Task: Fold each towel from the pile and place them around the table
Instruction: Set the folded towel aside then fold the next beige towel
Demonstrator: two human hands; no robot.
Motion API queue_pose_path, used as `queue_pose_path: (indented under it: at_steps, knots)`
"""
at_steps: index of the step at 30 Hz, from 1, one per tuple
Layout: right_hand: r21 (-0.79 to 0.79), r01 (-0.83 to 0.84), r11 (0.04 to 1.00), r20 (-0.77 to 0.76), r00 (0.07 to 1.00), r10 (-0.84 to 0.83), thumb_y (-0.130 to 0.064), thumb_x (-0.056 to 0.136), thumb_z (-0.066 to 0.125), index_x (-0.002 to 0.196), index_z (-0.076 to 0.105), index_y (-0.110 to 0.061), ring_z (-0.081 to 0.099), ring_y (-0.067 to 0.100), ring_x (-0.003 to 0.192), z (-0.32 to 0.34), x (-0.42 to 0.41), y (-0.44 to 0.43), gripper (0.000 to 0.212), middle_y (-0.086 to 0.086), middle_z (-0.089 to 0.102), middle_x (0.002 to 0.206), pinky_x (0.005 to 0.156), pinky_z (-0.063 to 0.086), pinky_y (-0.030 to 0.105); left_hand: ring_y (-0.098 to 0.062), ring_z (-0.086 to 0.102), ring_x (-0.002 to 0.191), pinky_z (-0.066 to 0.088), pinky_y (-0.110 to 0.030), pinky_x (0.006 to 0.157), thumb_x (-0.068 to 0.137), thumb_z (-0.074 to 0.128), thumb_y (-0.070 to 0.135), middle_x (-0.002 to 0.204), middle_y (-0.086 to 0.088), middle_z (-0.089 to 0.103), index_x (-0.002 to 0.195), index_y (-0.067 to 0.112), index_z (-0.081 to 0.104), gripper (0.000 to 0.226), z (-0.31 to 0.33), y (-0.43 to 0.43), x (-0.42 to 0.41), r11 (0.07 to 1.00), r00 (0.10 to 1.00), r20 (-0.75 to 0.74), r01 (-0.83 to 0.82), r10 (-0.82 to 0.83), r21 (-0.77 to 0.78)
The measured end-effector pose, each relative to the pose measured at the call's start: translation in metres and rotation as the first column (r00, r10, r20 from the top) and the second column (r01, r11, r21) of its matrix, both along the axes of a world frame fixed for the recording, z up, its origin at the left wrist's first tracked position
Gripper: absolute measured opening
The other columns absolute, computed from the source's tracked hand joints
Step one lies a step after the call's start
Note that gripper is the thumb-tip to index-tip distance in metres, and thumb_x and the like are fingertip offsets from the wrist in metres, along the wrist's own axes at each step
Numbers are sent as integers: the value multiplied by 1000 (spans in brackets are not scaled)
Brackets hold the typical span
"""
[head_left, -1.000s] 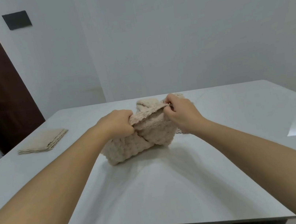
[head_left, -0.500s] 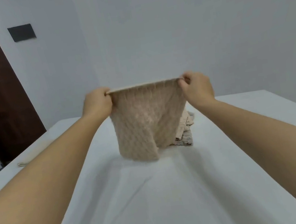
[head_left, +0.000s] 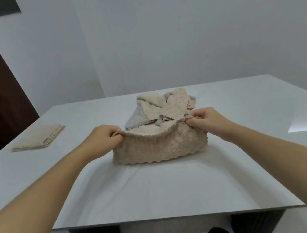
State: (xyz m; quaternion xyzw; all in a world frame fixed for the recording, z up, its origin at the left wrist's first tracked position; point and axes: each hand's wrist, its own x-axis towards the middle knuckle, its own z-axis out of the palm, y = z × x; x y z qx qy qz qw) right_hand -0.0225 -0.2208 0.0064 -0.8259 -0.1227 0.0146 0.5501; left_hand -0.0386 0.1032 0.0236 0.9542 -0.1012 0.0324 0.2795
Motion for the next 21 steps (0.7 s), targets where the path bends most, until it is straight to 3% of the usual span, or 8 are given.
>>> queue_pose_path:
  at_steps: [4, 7, 9, 11, 13, 16, 19, 21]
  knots:
    - [-120, -236, 964, -306, 933, 190, -21, 92, 66, 84, 64, -11, 50, 14, 68, -18, -14, -14, 13, 5, 52, 76, 58, 44, 19, -16, 55, 54, 44, -27, 56, 87, 58, 13, 60, -3, 48, 69, 1, 47, 25, -21, 6, -15, 993, 946, -301, 119, -119, -18]
    - [-127, -436, 891, -509, 799, 318, -30, 93, 64, 83, 69, -9, 59, 19, 74, -20, -23, -21, 24, 9, 62, 80, 68, 51, 25, -17, 40, 52, 35, -24, 54, 92, 63, 30, 60, -1, 43, 67, 8, 48, 36, -14, 10, -28, 978, 814, -549, 209, -188, -26]
    - [-102, -439, 892, -564, 765, 312, -34, 94, 57, 85, 73, -9, 62, 14, 66, -15, -28, -22, 31, 2, 67, 73, 68, 51, 27, -18, 31, 49, 32, -22, 56, 96, 54, 43, 59, 9, 58, 68, 8, 59, 44, -7, 11, -34, 977, 745, -644, 210, -176, -24]
    - [-109, -422, 900, -578, 764, 288, -39, 96, 51, 95, 71, -5, 63, 13, 63, -9, -29, -21, 40, 1, 72, 78, 67, 52, 27, -17, 28, 46, 32, -22, 55, 97, 44, 49, 79, 5, 74, 81, 5, 69, 53, -5, 11, -35, 980, 731, -661, 196, -170, -36]
    - [-153, -383, 911, -530, 810, 251, -40, 99, 47, 99, 70, -4, 67, 19, 68, -7, -26, -19, 43, 10, 75, 94, 64, 53, 27, -16, 36, 47, 34, -23, 53, 97, 48, 46, 87, -2, 76, 89, 5, 69, 47, -10, 8, -30, 986, 799, -583, 166, -147, -22]
    - [-352, -156, 923, -187, 978, 94, -33, 99, 51, 98, 71, -8, 64, 21, 73, -13, -17, -5, 32, 7, 75, 94, 56, 47, 21, -13, 60, 70, 48, -27, 64, 94, 56, 32, 86, 4, 74, 88, 17, 67, 20, -29, -1, -17, 994, 973, -229, 43, -19, 103]
    - [-544, 92, 834, 185, 983, 12, -27, 100, 46, 113, 67, -10, 61, 17, 96, -29, -10, 26, 30, 1, 67, 115, 83, 49, 26, -14, 59, 102, 49, -34, 88, 95, 49, 29, 114, 5, 65, 108, 24, 63, 19, -51, -26, -5, 989, 996, 76, -58, 48, 138]
    - [-616, 131, 777, 250, 968, 35, -30, 101, 39, 133, 55, -10, 49, 20, 123, -42, -4, 47, 40, 5, 54, 138, 106, 39, 36, -16, 44, 130, 37, -36, 107, 99, 41, 34, 142, 2, 48, 136, 21, 49, 40, -63, -43, 5, 983, 994, 108, -8, -12, 181]
